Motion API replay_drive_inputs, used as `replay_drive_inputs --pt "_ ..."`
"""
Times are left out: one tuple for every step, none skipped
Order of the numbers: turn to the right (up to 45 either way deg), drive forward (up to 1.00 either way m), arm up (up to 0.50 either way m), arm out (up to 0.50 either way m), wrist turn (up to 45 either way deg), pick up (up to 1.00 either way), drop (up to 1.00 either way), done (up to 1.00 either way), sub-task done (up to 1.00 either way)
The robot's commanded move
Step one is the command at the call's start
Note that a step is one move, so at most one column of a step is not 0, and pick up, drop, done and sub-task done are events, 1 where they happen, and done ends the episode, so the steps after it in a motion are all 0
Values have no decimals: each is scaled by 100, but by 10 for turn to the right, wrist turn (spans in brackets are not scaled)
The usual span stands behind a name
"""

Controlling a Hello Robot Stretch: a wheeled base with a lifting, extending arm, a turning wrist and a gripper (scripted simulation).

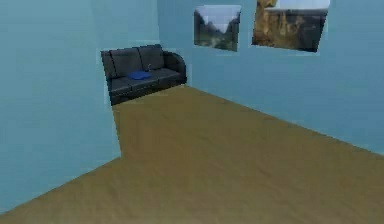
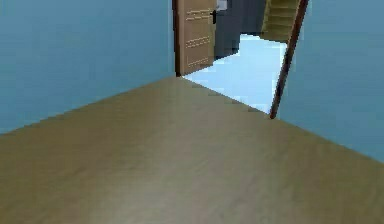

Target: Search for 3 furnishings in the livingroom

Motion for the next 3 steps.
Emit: replay_drive_inputs --pt "450 0 0 0 0 0 0 0 0" --pt "0 30 0 0 0 0 0 0 0" --pt "-450 0 0 0 0 0 0 0 0"
